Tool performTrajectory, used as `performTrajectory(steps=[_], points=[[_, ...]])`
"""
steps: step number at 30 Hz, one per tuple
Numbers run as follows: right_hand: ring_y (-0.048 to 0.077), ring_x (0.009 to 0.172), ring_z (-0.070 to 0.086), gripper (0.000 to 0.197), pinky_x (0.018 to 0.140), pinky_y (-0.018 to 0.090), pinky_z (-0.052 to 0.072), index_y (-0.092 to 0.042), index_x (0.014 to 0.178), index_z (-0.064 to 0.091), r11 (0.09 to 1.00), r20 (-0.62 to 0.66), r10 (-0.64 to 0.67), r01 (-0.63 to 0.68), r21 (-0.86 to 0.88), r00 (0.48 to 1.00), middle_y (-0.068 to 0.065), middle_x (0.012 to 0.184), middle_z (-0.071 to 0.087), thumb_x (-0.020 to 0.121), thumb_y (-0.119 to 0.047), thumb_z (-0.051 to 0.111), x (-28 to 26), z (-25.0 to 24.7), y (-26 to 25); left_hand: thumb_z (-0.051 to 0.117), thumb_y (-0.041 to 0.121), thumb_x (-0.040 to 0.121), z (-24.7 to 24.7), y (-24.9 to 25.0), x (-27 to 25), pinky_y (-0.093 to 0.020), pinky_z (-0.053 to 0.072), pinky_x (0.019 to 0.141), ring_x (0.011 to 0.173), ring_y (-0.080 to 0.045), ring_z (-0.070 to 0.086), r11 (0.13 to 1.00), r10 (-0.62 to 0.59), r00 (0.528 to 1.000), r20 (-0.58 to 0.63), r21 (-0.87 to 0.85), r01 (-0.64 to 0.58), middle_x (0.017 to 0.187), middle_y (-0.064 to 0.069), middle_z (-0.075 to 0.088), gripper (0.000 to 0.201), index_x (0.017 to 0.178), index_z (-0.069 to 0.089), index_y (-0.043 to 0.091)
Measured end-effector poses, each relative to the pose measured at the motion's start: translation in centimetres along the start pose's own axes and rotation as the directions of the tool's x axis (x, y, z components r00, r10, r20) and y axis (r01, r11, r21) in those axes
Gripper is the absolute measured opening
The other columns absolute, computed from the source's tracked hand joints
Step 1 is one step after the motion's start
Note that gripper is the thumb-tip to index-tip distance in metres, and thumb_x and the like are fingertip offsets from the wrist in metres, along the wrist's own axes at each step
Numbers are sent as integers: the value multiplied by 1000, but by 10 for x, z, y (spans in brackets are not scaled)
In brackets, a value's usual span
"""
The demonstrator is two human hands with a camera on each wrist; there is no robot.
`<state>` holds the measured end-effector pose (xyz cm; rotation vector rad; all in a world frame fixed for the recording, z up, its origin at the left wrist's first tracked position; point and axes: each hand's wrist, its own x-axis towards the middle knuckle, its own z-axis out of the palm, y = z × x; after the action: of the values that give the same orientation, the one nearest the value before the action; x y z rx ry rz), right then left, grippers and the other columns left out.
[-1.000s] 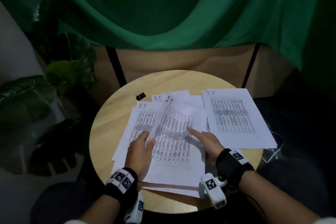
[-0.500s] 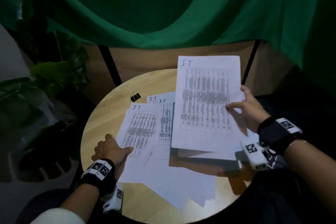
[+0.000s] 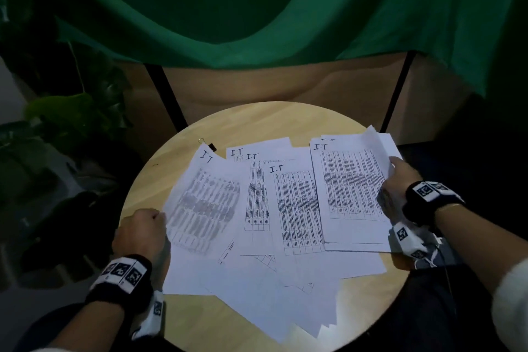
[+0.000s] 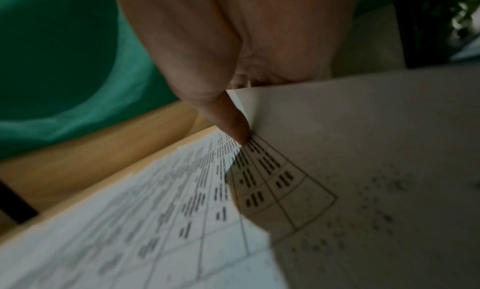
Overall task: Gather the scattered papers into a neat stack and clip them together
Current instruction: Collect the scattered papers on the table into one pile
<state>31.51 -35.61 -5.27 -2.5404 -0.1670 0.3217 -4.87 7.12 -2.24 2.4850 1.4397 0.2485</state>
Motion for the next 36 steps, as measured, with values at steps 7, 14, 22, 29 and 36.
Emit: performTrajectory(steps=[7,14,22,29,36], points=[[50,125,53,65,100,47,46,0,144,50,994,-124,44,-57,-98,991,33,136,55,86,-11,77,-18,-6,0,50,29,115,-70,14,-6,-50,50,85,92,-46,64,953,89,968,-235,-261,-151,102,-31,72,30,114,69,6],[27,138,51,102,112,46,42,-16,157,43,870,90,-92,36,492,992,4,149,53,75,-65,81,-92,9,-60,59,20,112,-80,60,-37,-32,49,69,78,-23,67,592,100,973,-208,-774,-226,85,-4,71,20,106,70,4],[20,94,77,49,87,43,59,-22,130,66,484,311,-250,-160,861,917,0,112,80,86,-30,84,-149,42,-76,61,21,113,33,127,-92,-21,33,49,57,-11,47,618,356,924,142,-777,-119,65,8,55,20,95,65,13],[29,107,70,66,77,31,65,-11,143,46,570,93,80,-122,813,992,14,138,62,87,4,77,-134,45,-27,61,58,103,77,158,-105,-43,56,99,120,-35,68,926,220,918,330,-367,-90,126,-9,73,45,117,70,16],[32,141,49,74,111,30,35,-12,154,40,829,9,41,-39,558,999,7,151,53,89,-5,75,-132,43,-6,86,61,85,95,182,-101,-57,52,111,142,-41,49,996,90,922,376,-32,-84,152,-17,47,79,138,61,8]])
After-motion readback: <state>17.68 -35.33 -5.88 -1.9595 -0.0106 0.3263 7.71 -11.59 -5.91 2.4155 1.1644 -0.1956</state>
